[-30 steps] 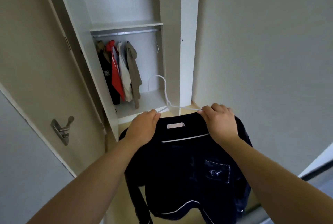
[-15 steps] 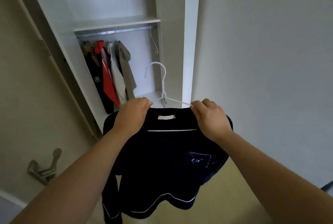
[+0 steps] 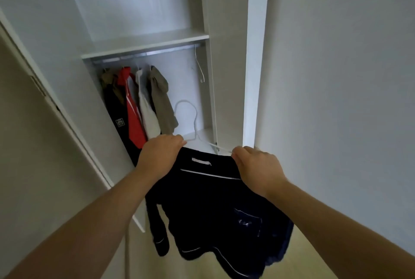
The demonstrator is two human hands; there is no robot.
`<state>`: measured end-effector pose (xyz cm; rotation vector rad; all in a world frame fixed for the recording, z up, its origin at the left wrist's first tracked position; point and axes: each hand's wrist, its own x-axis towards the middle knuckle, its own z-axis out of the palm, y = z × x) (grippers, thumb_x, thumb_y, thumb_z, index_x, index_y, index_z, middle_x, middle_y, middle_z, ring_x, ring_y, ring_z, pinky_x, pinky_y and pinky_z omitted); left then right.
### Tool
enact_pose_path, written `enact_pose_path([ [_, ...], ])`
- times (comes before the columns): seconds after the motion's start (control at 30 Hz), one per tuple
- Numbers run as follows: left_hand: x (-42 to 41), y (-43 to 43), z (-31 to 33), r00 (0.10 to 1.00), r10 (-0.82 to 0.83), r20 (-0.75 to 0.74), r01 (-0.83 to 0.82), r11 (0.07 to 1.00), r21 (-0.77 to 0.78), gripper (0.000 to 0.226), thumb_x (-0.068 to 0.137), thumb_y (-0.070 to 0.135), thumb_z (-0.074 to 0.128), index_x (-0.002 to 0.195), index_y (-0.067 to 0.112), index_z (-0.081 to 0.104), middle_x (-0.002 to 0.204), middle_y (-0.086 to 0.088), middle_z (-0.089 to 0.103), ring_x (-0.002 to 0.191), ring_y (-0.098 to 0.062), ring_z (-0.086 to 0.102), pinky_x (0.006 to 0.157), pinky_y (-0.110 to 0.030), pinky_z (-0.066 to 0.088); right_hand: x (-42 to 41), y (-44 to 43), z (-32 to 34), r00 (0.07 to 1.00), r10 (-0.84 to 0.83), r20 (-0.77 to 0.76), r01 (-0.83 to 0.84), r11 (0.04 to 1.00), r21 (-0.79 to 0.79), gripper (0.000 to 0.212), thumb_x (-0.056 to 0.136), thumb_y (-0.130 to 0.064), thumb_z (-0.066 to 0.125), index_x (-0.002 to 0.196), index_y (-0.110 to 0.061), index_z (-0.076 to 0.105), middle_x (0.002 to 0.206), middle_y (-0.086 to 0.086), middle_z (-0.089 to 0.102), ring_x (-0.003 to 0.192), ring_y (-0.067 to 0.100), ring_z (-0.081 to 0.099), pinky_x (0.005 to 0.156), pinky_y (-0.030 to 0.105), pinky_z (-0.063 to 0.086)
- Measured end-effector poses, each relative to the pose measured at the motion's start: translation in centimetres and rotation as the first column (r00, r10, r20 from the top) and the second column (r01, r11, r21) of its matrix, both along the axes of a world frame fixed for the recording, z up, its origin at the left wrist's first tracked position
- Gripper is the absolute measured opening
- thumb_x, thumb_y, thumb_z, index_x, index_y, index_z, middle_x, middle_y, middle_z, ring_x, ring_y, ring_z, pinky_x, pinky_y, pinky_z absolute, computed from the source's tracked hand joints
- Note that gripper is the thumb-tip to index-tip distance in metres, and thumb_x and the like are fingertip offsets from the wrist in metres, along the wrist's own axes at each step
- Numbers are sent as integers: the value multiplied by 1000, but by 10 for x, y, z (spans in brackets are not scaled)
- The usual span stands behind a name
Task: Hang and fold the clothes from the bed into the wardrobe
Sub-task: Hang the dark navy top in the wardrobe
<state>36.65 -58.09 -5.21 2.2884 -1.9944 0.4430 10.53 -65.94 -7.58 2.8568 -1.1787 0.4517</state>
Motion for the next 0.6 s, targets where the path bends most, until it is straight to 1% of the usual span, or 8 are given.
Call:
enact_pose_path([
  [0.1, 29, -58, 2, 999, 11, -47, 0, 972, 234, 27, 106, 28, 36, 114, 17, 60, 112, -5, 62, 100, -21, 60, 80, -33, 48, 35, -45, 10, 996, 48, -74, -44, 997, 59, 13, 101, -27, 39, 93, -21, 48, 81, -3, 62, 66, 27, 59, 67, 38, 53],
  [0.13, 41, -77, 6, 999, 8, -47, 6, 960, 280, 29, 106, 30, 36, 121, 20, 59, 119, -6, 61, 107, -22, 59, 83, -32, 47, 47, -57, 12, 998, 46, -52, -42, 996, 75, 16, 102, -28, 37, 94, -21, 48, 82, -2, 62, 66, 27, 59, 67, 38, 52],
  [0.2, 68, -117, 11, 999, 9, -42, -1, 984, 176, 30, 105, 30, 39, 121, 20, 62, 119, -6, 63, 109, -25, 60, 87, -38, 50, 72, -86, 13, 998, 27, 48, -31, 997, 75, 13, 102, -24, 40, 94, -21, 50, 82, -3, 60, 64, 24, 57, 65, 38, 51],
  [0.27, 95, -153, 6, 993, 41, -106, -36, 998, 50, 28, 105, 25, 42, 113, 15, 66, 110, -8, 65, 104, -26, 62, 86, -43, 52, 99, -115, 15, 995, 20, 98, -30, 995, 95, 11, 100, -20, 43, 92, -21, 51, 80, -4, 56, 63, 20, 56, 65, 37, 52],
  [0.37, 135, -202, -21, 971, 75, -228, -31, 981, 190, 33, 106, 26, 38, 102, 9, 66, 105, -9, 66, 100, -26, 62, 87, -42, 50, 142, -156, 8, 1000, 7, 27, -11, 987, 158, 18, 101, -24, 43, 90, -19, 57, 80, -3, 56, 67, 19, 59, 70, 38, 55],
  [0.43, 164, -237, -32, 933, 76, -351, -12, 984, 180, 40, 106, 34, 39, 97, 7, 68, 102, -8, 69, 96, -26, 63, 88, -43, 49, 170, -185, -1, 999, -41, 36, 35, 986, 164, 18, 101, -22, 43, 92, -18, 59, 83, -2, 58, 70, 20, 60, 72, 39, 56],
  [0.53, 199, -293, -33, 861, -73, -503, 58, 997, -45, 27, 100, 31, 56, 109, 13, 74, 111, -6, 72, 100, -24, 65, 90, -41, 52, 214, -232, -11, 983, -166, 77, 148, 969, 200, 14, 97, -17, 45, 89, -17, 57, 84, 0, 58, 71, 23, 60, 71, 40, 56],
  [0.6, 215, -325, -30, 811, -159, -563, 123, 987, -102, 25, 98, 31, 60, 115, 18, 72, 117, -3, 71, 101, -20, 66, 91, -38, 53, 243, -259, -12, 971, -231, 63, 209, 945, 250, 15, 97, -16, 44, 87, -16, 56, 85, 2, 59, 72, 25, 59, 69, 37, 53],
])
